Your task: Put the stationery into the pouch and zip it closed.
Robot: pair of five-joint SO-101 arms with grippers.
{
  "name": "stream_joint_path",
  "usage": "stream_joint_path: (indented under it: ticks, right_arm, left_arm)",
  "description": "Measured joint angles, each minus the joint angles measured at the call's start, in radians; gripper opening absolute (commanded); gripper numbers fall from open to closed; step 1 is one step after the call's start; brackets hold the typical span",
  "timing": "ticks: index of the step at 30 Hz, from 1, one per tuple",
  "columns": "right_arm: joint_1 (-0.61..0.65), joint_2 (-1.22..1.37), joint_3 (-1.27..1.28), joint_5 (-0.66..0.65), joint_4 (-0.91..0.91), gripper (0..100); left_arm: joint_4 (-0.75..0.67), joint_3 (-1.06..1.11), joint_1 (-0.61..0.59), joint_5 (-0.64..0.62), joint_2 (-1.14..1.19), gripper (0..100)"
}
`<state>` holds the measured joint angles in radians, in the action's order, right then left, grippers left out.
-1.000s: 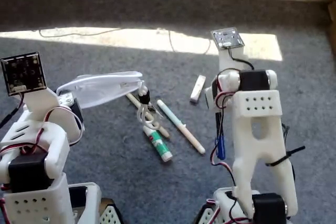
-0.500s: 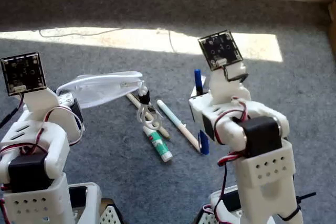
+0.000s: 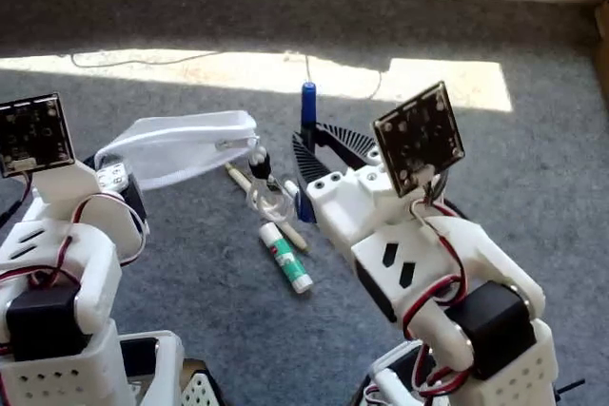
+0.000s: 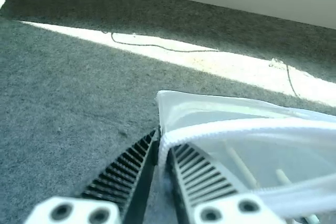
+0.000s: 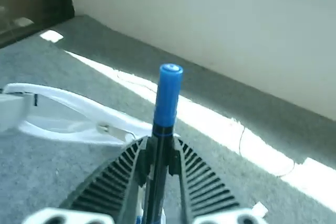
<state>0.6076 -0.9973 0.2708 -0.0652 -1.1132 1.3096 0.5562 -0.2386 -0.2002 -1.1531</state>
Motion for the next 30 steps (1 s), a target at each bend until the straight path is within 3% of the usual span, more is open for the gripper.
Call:
stream_joint_path:
  ticks: [17,24,30]
  right_arm:
    - [0.161,-0.075,0.021,0.0,0.387,0.6]
    - [0.216,-0.058,0.221,0.0,0.733,0.6]
    - [0.227,0.114,0.331,0.0,1.019,0.6]
  left_arm:
    - [0.0,-0.193,0.0,0.0,0.417,1]
    - [0.0,-0.276,-0.002,0.0,0.52,1]
    - [0.008,-0.336,-0.002,0.0,0.566,1]
